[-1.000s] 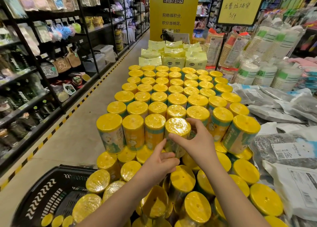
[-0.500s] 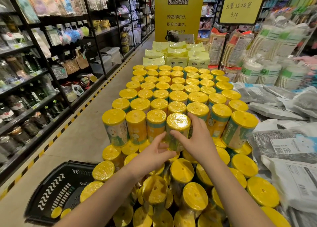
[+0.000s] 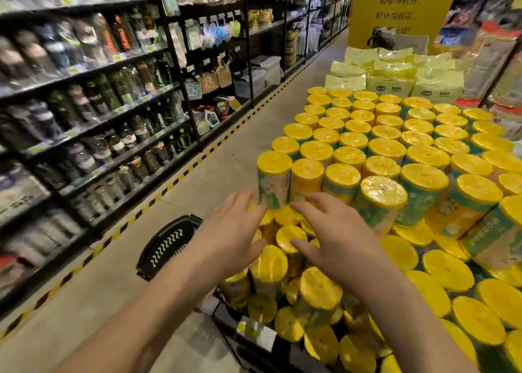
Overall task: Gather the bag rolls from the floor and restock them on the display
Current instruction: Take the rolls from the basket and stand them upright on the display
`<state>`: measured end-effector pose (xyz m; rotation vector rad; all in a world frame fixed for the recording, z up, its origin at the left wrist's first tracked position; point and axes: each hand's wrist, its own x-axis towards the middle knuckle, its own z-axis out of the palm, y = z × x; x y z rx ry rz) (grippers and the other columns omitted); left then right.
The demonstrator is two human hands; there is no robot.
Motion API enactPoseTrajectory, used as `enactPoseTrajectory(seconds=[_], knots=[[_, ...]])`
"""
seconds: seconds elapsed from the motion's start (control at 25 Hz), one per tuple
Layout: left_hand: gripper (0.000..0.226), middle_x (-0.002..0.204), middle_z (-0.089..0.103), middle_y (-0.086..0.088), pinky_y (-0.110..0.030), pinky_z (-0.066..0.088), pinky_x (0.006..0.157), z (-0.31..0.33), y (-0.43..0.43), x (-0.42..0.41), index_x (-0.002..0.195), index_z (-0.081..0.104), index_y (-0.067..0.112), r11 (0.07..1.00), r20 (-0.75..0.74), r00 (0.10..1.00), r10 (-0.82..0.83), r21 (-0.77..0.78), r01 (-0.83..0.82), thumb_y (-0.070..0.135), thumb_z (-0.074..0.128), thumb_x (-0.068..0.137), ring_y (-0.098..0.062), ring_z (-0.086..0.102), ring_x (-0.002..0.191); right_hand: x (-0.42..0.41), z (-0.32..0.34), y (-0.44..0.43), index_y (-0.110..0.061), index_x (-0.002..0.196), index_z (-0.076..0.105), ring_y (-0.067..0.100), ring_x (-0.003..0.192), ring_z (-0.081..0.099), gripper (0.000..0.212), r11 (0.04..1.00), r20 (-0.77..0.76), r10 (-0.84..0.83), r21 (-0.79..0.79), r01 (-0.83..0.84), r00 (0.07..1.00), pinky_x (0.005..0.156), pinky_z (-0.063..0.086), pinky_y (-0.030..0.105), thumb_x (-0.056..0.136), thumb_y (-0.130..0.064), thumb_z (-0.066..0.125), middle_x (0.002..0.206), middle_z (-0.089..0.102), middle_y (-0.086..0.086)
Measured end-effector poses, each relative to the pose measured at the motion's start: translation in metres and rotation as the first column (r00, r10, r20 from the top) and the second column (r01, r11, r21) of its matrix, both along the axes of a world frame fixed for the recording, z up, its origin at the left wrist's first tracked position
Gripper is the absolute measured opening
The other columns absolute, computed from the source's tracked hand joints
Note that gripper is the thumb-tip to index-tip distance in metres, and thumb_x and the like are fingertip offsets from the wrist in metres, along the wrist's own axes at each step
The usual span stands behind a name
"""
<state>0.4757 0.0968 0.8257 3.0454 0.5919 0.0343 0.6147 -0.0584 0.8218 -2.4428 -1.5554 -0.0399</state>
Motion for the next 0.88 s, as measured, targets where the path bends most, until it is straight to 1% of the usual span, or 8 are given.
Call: enactPoseTrajectory(seconds=[0.12,0.2,0.28,0.44,0.56,0.72,0.88], knots=[[0.067,0.164,0.016,-0.009,-0.044,0.027,0.12,-0.003,0.03,-0.041,0.155,0.027,0.026,0.995,-0.007,0.996,0.094,0.021,-0.094,0.05,0.053,0.097,-0.028,0.014,0.15,-0.037,0.0,0.037,-0.031,0.148,0.044,0.028,0.137,0.043,0.067,0.998,0.003,0.066,-0.007,-0.066,0.998,0.107,0.042,0.04,0.088,-0.053,0.066,0.152,0.041,0.005],[0.067,0.163,0.017,-0.009,-0.045,0.027,0.12,-0.005,0.057,-0.08,0.154,0.028,0.027,0.991,0.021,0.991,0.131,0.015,-0.131,0.049,0.055,0.096,-0.028,0.013,0.151,-0.072,0.0,0.068,-0.032,0.147,0.044,0.026,0.135,0.045,0.065,0.994,0.02,0.106,0.006,-0.106,0.994,0.106,0.044,0.039,0.089,-0.055,0.064,0.151,0.042,0.002],[0.067,0.163,0.017,-0.008,-0.043,0.026,0.121,-0.008,0.089,-0.128,0.153,0.029,0.029,0.987,0.047,0.986,0.161,0.01,-0.162,0.047,0.058,0.096,-0.026,0.012,0.151,-0.113,0.0,0.103,-0.033,0.148,0.043,0.022,0.135,0.045,0.065,0.987,0.038,0.156,0.015,-0.157,0.987,0.106,0.043,0.036,0.09,-0.055,0.063,0.151,0.041,-0.001],[0.067,0.164,0.017,-0.003,-0.044,0.026,0.122,-0.016,0.158,-0.218,0.152,0.033,0.033,0.983,0.071,0.981,0.181,-0.009,-0.181,0.041,0.064,0.094,-0.024,0.015,0.151,-0.189,-0.004,0.18,-0.034,0.147,0.041,0.019,0.13,0.049,0.065,0.975,0.04,0.218,-0.056,-0.216,0.975,0.103,0.044,0.034,0.09,-0.057,0.062,0.147,0.042,-0.004],[0.063,0.162,0.021,-0.001,-0.045,0.025,0.121,-0.035,0.205,-0.267,0.148,0.039,0.033,0.983,0.064,0.98,0.186,-0.019,-0.185,0.042,0.066,0.092,-0.024,0.018,0.149,-0.237,-0.018,0.233,-0.033,0.145,0.044,0.021,0.124,0.053,0.062,0.965,0.018,0.239,-0.11,-0.236,0.971,0.099,0.047,0.035,0.09,-0.054,0.063,0.143,0.046,-0.004],[0.057,0.159,0.027,-0.001,-0.042,0.028,0.118,-0.055,0.256,-0.295,0.145,0.044,0.029,0.979,0.016,0.982,0.188,-0.088,-0.186,0.04,0.062,0.092,-0.024,0.024,0.144,-0.273,-0.04,0.29,-0.032,0.147,0.042,0.023,0.123,0.053,0.063,0.957,-0.036,0.217,-0.191,-0.22,0.976,0.098,0.047,0.036,0.091,-0.05,0.063,0.143,0.046,-0.003],[0.052,0.153,0.035,0.0,-0.041,0.035,0.111,-0.078,0.305,-0.281,0.141,0.048,0.029,0.978,-0.044,0.984,0.174,-0.105,-0.178,0.041,0.059,0.092,-0.024,0.03,0.14,-0.265,-0.068,0.338,-0.031,0.148,0.041,0.024,0.122,0.054,0.063,0.956,-0.092,0.188,-0.213,-0.204,0.978,0.096,0.048,0.037,0.092,-0.049,0.062,0.143,0.046,-0.002]])
